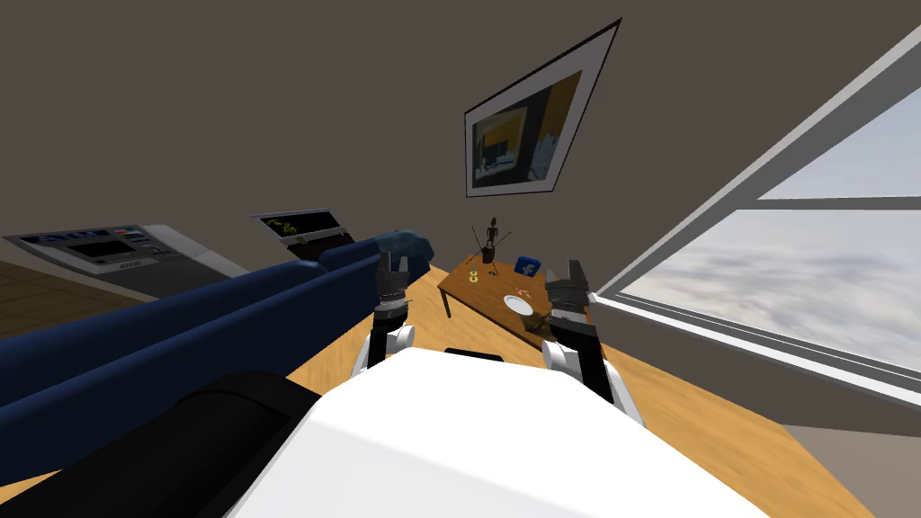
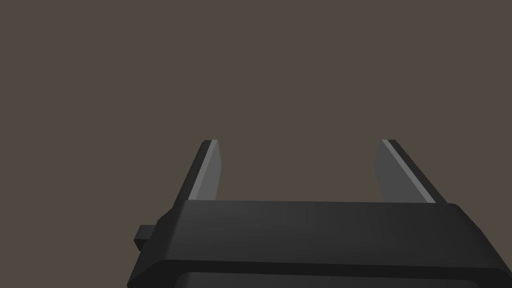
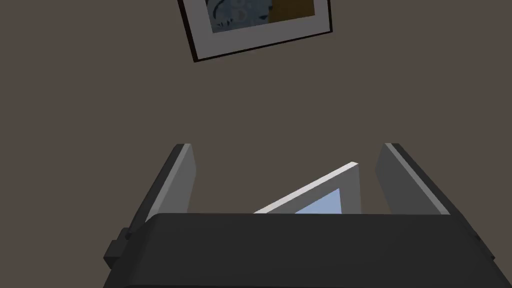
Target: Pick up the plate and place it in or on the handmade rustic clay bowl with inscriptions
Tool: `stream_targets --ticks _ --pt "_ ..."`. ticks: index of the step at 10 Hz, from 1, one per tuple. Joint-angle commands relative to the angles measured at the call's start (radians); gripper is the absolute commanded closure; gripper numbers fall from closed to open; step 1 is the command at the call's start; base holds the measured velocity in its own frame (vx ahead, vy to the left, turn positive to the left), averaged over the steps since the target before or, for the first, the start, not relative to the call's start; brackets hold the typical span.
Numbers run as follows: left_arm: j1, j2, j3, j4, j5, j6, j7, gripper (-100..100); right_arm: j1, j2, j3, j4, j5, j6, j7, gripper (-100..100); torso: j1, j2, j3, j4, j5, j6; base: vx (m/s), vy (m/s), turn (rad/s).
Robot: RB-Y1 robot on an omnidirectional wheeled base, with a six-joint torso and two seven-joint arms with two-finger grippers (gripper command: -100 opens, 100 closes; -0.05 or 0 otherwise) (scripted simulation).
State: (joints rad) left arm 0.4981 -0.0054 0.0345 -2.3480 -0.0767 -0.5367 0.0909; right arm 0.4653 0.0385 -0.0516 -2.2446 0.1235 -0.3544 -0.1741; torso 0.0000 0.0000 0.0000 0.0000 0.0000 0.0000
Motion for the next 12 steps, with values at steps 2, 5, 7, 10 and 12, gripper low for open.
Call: stream_targets --ticks 2,5,7,10,12 --pt "0.000 0.000 0.000 0.000 0.000 0.000 0.000 0 -0.008 -0.068 0.003 0.027 0.017 0.021 0.025 -100 0.000 0.000 0.000 0.000 0.000 0.000 0.002 0.021 0.004" --pt "0.000 0.000 0.000 0.000 0.000 0.000 0.000 0 -0.026 -0.151 0.012 0.092 0.060 0.070 0.086 -100 0.003 -0.001 0.000 0.000 0.001 0.000 0.004 0.052 0.007" --pt "0.000 0.000 0.000 0.000 0.000 0.000 0.000 0 -0.041 -0.198 0.021 0.150 0.101 0.116 0.139 -100 0.005 0.000 0.000 0.000 0.001 0.000 0.000 0.079 0.007" --pt "0.000 0.000 0.000 0.000 0.000 0.000 0.000 0 -0.060 -0.239 0.031 0.220 0.151 0.169 0.206 -100 0.003 0.000 0.000 0.000 0.001 0.000 0.003 0.062 0.008" --pt "0.000 0.000 0.000 0.000 0.000 0.000 0.000 0 -0.070 -0.257 0.037 0.257 0.178 0.199 0.248 -100 0.006 0.000 0.000 0.000 0.001 0.000 0.003 0.084 0.006"
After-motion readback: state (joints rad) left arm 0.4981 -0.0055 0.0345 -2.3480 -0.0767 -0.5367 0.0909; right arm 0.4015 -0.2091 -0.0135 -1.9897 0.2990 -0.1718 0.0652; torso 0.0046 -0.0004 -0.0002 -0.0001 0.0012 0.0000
